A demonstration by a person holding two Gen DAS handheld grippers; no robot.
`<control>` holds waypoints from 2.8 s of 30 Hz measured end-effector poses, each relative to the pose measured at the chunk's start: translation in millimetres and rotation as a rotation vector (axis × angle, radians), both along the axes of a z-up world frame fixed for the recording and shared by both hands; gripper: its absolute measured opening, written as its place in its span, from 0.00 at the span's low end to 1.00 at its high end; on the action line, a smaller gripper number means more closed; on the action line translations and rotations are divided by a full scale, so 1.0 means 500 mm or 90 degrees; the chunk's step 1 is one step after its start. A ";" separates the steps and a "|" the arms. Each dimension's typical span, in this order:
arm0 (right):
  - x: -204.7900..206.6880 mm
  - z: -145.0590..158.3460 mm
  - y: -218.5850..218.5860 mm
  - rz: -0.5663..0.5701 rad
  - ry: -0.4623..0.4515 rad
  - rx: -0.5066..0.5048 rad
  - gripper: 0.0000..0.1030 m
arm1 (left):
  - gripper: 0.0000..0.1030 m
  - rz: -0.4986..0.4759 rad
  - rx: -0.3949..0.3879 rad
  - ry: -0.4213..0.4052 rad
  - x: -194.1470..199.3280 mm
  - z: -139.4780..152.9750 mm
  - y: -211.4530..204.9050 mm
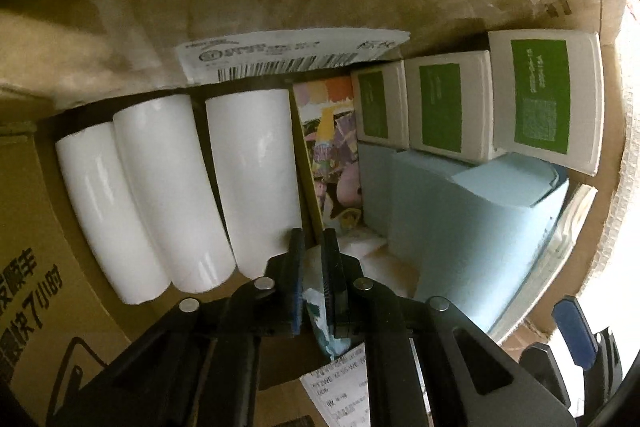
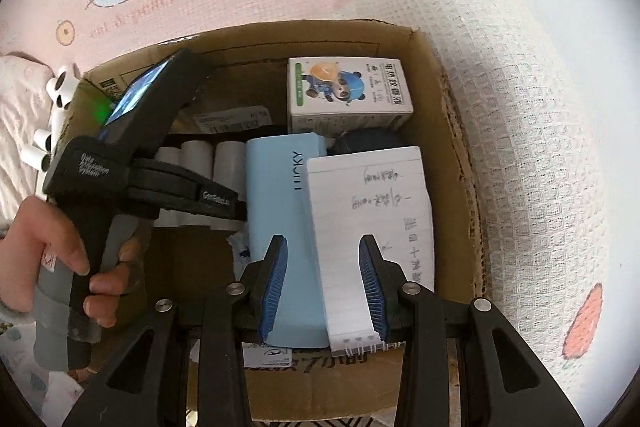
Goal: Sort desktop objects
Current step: 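Open the right gripper and withdraw both grippers from the box, then move both open grippers back toward the tube pile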
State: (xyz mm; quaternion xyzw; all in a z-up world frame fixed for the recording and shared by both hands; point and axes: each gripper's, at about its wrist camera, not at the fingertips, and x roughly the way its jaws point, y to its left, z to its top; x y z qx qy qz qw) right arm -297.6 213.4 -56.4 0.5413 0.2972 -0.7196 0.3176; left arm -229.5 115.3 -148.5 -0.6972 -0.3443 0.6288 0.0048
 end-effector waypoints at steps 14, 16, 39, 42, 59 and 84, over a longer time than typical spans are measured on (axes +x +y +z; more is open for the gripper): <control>0.023 0.003 -0.019 0.019 0.020 0.013 0.33 | 0.16 -0.016 -0.105 0.104 0.020 0.099 -0.006; 0.029 0.003 -0.021 0.019 0.021 0.012 0.33 | 0.27 -0.038 -0.107 0.126 0.029 0.126 -0.007; 0.159 0.029 -0.138 0.102 0.019 0.003 0.33 | 0.08 -0.096 -0.209 0.499 0.203 0.315 -0.052; 0.184 0.033 -0.156 0.130 0.019 0.004 0.33 | 0.08 -0.110 -0.244 0.541 0.245 0.326 -0.067; 0.326 0.061 -0.304 0.282 0.062 0.021 0.33 | 0.09 -0.009 -0.211 0.603 0.398 0.301 -0.265; 0.473 -0.102 -0.456 0.261 0.208 -0.061 0.33 | 0.10 -0.022 -0.156 0.462 0.448 0.082 -0.434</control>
